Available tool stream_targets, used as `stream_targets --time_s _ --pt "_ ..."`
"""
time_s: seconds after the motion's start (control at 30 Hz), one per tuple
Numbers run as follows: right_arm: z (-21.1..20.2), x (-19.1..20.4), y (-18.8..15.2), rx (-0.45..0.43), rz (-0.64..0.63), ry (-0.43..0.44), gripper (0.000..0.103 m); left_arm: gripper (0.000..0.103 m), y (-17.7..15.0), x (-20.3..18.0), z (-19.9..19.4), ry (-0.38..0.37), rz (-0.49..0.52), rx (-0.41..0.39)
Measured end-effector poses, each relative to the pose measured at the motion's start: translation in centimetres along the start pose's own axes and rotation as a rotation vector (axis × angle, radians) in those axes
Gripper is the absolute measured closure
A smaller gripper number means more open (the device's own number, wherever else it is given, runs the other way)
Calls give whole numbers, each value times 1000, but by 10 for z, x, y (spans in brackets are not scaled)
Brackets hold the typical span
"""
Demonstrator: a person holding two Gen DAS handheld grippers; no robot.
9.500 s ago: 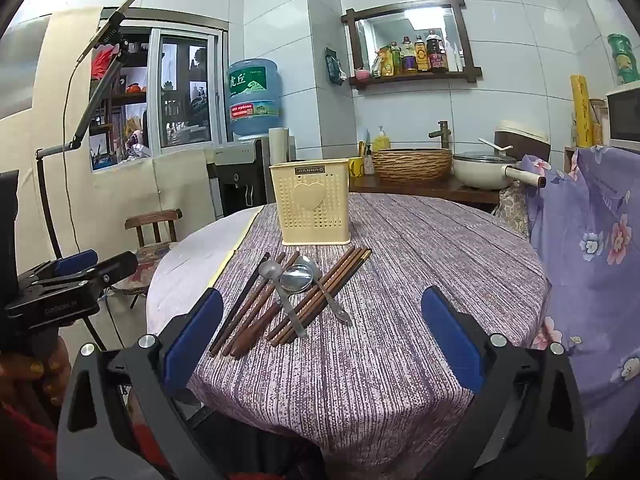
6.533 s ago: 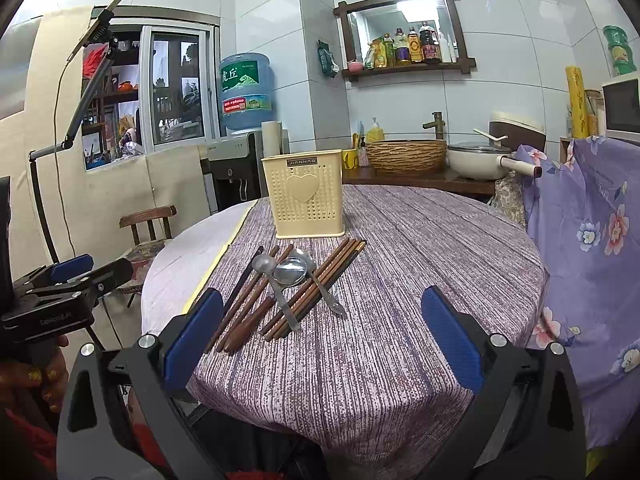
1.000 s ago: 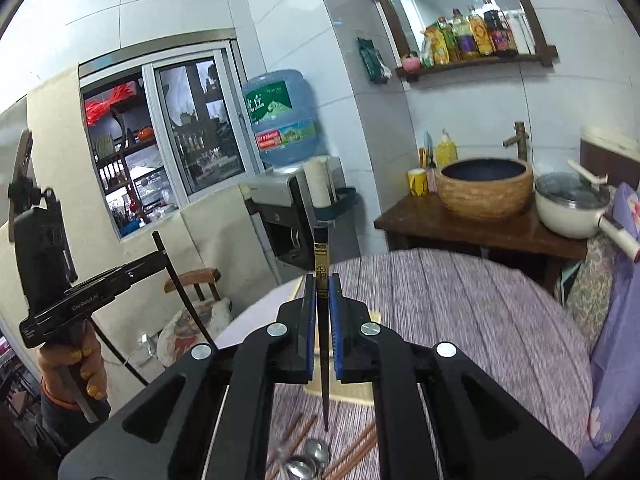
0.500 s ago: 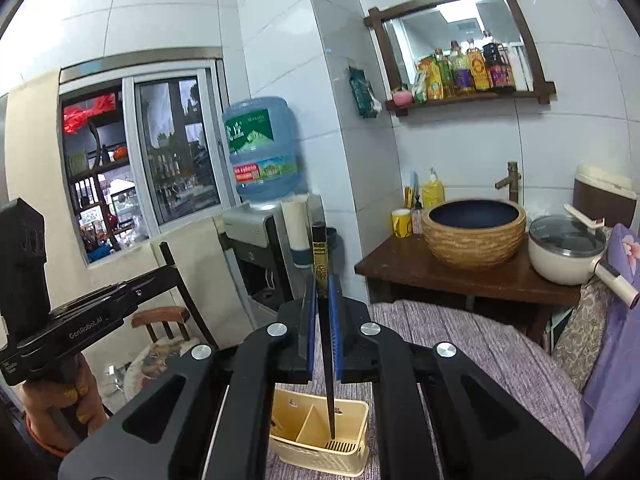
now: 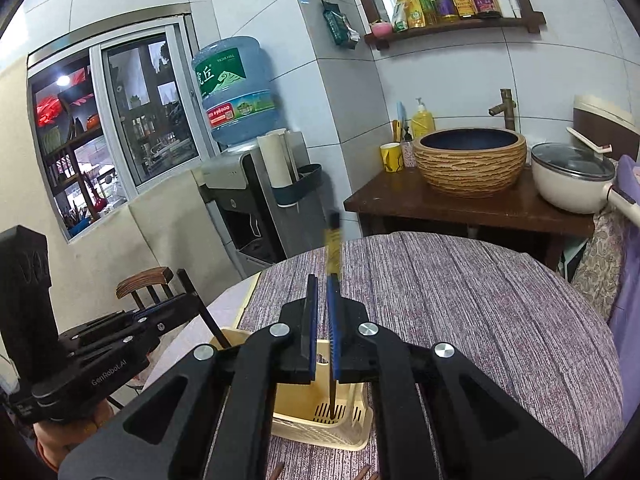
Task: Organize utensils
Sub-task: 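Carry the black chopstick into the holder with the left tool while the right tool drops the yellow-tipped one in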
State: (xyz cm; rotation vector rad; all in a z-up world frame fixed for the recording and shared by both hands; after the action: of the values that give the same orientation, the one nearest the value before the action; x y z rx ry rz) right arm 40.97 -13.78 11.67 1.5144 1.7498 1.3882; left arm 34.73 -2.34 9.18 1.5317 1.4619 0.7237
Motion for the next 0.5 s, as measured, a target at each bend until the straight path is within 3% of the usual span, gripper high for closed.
stream_targets --time_s 0.17,0.2,0.23,0.27,0.3,0.33,0.4,0.5 --pt "-3 -1 -5 -11 -3 -4 97 91 3 1 -4 -16 -4 7" --pt "-6 0 -7 -13 -5 -3 96 77 2 0 -7 -19 2 3" --pt "-11 2 -10 -18 -9 -3 94 52 1 -1 -12 -18 6 -9" --pt "-15 3 -12 -22 -13 -4 91 43 -1 -1 -18 -16 6 -27" --pt "-20 4 -16 -24 -19 -6 78 35 -4 0 -26 -18 4 -45" --pt "-25 5 -21 -27 -26 -10 59 32 -7 0 -31 -22 7 -53" --pt "-38 9 -37 -25 -58 -35 46 25 -18 0 -44 -23 23 -59" --pt "-47 12 -62 17 -102 -42 46 17 -43 6 -60 5 30 -60"
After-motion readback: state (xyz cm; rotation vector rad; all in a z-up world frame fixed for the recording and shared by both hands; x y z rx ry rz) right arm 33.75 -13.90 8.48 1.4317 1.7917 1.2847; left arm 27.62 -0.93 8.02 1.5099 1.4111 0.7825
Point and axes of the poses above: each gripper's, at about its wrist camera, not at the fingertips, and z roughly the way its jaws point, x to its left, y to its top, the point moved 3 cm from there along z, roughly the way its jaws point, and after that the axes turned 1 degree about -x, right-handed, at the moved point
